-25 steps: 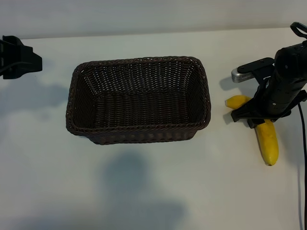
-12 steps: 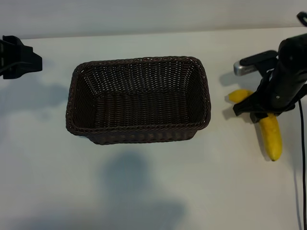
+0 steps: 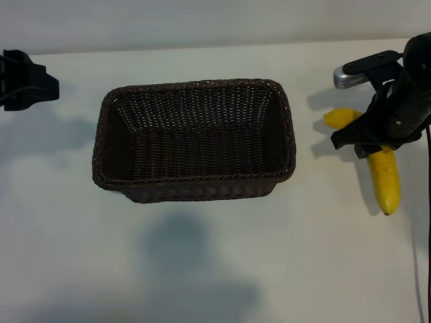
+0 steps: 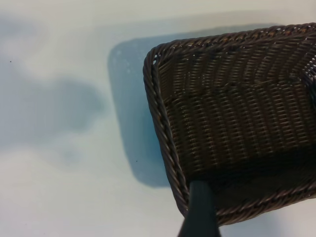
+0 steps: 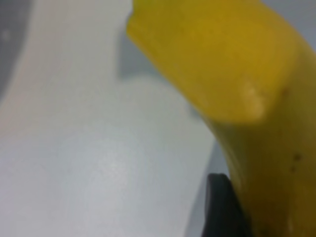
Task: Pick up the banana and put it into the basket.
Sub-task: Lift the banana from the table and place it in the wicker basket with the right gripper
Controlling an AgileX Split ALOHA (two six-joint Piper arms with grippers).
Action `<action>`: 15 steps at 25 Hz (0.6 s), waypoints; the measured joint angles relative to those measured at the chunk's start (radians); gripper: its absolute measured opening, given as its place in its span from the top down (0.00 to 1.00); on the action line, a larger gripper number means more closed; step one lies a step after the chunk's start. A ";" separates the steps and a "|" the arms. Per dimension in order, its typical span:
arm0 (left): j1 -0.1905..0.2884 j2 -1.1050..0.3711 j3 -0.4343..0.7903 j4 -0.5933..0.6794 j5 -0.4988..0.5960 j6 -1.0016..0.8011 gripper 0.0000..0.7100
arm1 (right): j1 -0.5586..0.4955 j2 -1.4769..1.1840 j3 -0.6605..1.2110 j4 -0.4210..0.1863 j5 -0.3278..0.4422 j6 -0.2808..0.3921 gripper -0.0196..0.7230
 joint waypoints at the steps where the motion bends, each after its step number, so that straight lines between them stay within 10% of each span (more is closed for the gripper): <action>1: 0.000 0.000 0.000 0.000 0.000 0.000 0.17 | 0.000 0.000 0.000 0.000 0.003 0.000 0.44; 15: 0.000 0.000 0.000 0.000 0.000 0.000 0.17 | 0.000 -0.020 -0.099 -0.003 0.119 -0.001 0.44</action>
